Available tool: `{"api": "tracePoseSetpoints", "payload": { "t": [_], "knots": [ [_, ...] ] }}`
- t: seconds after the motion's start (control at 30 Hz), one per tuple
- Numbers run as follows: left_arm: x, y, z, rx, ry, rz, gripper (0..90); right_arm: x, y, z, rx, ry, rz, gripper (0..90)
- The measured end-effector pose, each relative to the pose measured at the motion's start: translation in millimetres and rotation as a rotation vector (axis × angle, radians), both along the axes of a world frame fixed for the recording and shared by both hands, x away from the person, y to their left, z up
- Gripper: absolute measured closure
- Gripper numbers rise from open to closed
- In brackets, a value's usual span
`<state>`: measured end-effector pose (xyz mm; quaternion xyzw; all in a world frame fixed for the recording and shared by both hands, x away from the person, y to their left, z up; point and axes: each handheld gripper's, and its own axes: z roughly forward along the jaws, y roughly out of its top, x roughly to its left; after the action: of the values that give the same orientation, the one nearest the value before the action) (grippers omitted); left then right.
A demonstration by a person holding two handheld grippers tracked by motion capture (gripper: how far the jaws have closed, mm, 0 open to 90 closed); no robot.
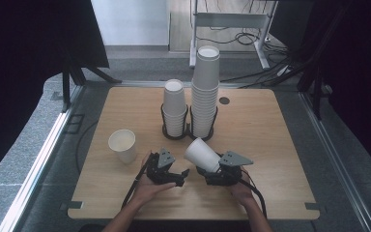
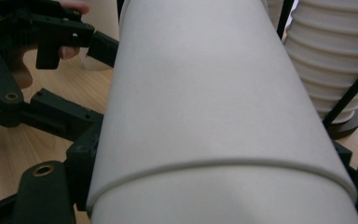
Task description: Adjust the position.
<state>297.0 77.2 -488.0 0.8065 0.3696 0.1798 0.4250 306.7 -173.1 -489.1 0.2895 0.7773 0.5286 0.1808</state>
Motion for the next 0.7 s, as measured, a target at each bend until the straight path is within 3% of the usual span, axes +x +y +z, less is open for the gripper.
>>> {"api": "tracePoseSetpoints", "payload": {
  "t": [0.37, 0.6, 0.7],
  "knots": [
    [-1.7, 3.4, 10.3, -0.093, 0.030, -0.013, 4.8, -8.4, 0.7, 6.8, 0.071, -0.074, -0.002, 21.3],
    [2.0, 12.7, 15.3, -0.252, 0.101, -0.029, 5.2, -10.1, -0.8, 8.4, 0.118, -0.090, -0.002, 21.3],
    [2.7, 15.0, 16.7, -0.294, 0.110, -0.037, 5.3, -11.2, -1.3, 9.0, 0.136, -0.107, -0.003, 21.3]
  ]
}}
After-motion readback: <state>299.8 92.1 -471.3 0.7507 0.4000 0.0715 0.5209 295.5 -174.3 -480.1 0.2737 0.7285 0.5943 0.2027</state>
